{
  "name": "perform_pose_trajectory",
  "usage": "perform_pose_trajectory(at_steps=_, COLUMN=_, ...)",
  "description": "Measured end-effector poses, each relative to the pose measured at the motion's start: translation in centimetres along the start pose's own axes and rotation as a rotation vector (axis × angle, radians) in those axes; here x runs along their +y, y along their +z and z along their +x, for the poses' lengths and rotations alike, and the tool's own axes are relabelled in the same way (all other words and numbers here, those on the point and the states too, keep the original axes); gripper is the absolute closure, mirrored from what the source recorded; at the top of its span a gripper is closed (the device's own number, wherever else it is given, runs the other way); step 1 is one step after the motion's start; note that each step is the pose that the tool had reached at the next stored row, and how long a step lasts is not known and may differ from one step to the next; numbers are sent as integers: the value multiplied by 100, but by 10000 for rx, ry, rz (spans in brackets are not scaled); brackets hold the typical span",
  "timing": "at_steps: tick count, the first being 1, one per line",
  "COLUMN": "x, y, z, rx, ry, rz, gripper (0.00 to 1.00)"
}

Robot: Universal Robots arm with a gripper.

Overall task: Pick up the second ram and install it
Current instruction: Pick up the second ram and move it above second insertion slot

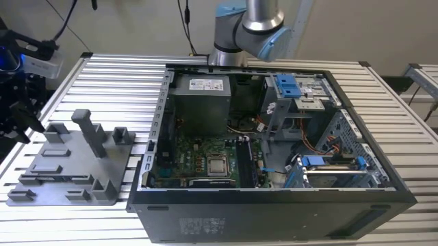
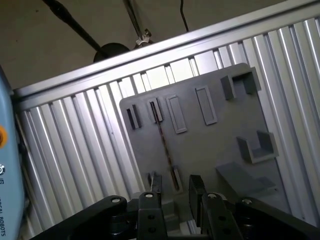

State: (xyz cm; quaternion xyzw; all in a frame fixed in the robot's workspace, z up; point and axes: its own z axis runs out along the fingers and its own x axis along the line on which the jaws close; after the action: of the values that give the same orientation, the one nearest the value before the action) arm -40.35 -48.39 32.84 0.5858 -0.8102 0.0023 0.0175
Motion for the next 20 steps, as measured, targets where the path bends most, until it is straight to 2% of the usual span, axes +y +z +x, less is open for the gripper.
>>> perform_pose_trajectory(at_steps=20, x=-1, y=66, z=-2, rx=-1, ry=0, rz=0, gripper=64)
